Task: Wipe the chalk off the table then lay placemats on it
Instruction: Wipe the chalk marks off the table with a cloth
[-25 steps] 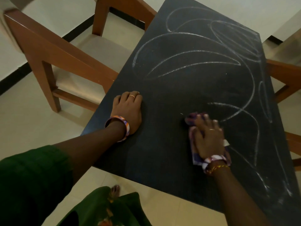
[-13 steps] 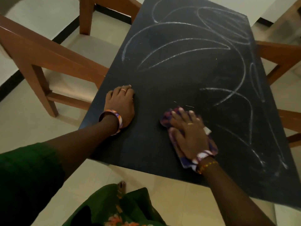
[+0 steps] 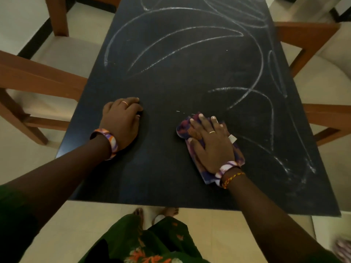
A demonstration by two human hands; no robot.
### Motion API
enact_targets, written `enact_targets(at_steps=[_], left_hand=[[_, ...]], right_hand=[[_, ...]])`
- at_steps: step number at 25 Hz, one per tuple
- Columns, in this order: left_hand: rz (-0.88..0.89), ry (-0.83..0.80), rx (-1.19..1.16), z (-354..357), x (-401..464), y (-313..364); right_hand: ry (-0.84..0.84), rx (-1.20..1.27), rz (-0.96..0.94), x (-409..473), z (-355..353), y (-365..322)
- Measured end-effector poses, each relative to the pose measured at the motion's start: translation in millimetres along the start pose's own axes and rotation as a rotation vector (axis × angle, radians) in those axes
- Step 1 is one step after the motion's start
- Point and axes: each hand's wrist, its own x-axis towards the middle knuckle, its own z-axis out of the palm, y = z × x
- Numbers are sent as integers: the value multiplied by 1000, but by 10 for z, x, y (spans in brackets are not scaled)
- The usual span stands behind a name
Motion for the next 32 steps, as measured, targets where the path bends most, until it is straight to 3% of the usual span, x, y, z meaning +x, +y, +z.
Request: enact_targets(at_steps=[2,6,8,10,13,16,18,19,22,25,27,30,32], left_hand=[[66,-50,-1,45,208,130],[61,-43,-25,204,708,339],[30,0,-41,277,920,391],[-41,52,-62,319,1041,437],[-102,91,-46,352,1069,501],[-115,77,-29,355,1081,519],[-114,96,-18,368,1083,507],[-112,111,-19,381,1088,493],[-115,137,-60,402,1096,448],[-128,153,-87,395,1088,443],[-155,161,-87,382,1077,469],[-239,224,-21,364,1049,486],[-287,228,5,369,1041,478]], right_hand=[[30,-53,58,361,-53,353],[30,63,408,1432,-122,651],[35,70,312,1513,-89,459],[50,59,97,1154,-36,339],[7,-5,-84,619,-82,538],[14,-30,109,1101,-139,935],[24,40,275,1584,-178,903],[17,64,272,1714,-186,774],[26,88,1,1384,-55,350],[-21,51,-242,751,-55,393],[8,-2,-205,994,-111,653],[17,46,128,1848,-186,750],[-3,48,114,1959,-139,453]])
